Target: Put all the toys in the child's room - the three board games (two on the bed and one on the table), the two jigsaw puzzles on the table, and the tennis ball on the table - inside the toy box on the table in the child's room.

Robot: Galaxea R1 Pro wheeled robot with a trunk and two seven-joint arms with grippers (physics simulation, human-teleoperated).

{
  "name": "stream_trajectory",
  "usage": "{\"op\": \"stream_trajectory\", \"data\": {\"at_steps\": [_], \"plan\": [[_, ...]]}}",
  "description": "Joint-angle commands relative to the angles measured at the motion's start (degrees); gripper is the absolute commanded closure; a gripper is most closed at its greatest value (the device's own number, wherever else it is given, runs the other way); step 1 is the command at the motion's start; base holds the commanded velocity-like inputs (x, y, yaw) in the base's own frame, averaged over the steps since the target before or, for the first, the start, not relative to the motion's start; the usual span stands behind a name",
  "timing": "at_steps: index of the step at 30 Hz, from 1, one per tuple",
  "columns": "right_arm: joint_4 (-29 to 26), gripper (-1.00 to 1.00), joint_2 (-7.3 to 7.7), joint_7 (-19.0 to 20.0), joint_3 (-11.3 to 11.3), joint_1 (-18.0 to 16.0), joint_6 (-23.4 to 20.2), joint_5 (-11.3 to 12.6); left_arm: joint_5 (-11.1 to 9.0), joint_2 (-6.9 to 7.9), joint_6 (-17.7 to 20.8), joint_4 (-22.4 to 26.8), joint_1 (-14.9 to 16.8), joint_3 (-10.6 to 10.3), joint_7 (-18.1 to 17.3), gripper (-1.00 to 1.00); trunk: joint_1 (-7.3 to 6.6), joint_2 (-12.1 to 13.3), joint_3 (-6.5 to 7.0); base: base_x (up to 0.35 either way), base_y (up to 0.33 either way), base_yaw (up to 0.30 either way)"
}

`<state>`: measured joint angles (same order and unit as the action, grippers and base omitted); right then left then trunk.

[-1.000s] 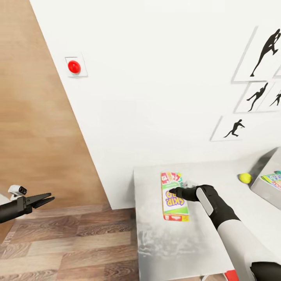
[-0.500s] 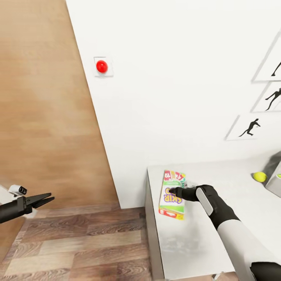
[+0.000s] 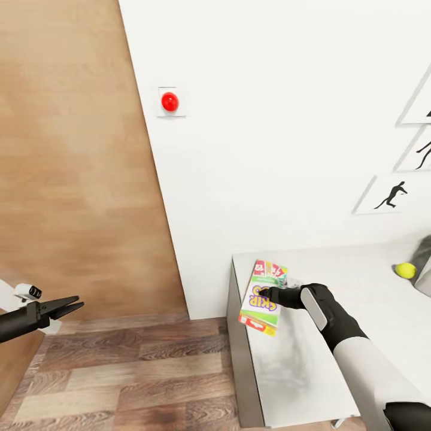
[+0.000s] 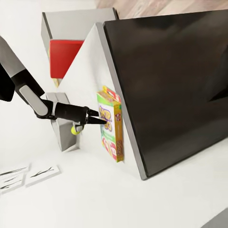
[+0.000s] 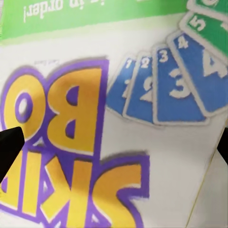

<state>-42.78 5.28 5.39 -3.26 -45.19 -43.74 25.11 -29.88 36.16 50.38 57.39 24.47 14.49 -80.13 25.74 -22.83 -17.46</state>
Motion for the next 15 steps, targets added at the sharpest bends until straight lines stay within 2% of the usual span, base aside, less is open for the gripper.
{"op": "stream_trajectory", "data": {"at_steps": [1,7,15], "plan": [[0.76,-1.00,0.05,0.33,-0.16,0.00,-0.20,-0.07,-0.11,0.00,0.60,0.00,0.05,-0.03,-0.12,-1.00,0.04,-0.08,-0.11,0.000,0.066,0.000],[0.76,-1.00,0.05,0.33,-0.16,-0.01,-0.20,-0.07,-0.15,-0.01,0.60,0.00,0.05,-0.03,-0.11,-1.00,0.04,-0.08,-0.11,0.000,0.141,0.000],[0.76,-1.00,0.03,0.33,-0.15,0.00,-0.19,-0.07,-0.15,-0.01,0.60,0.00,0.05,0.01,-0.12,-1.00,0.04,-0.08,-0.11,0.000,0.027,0.000]]}}
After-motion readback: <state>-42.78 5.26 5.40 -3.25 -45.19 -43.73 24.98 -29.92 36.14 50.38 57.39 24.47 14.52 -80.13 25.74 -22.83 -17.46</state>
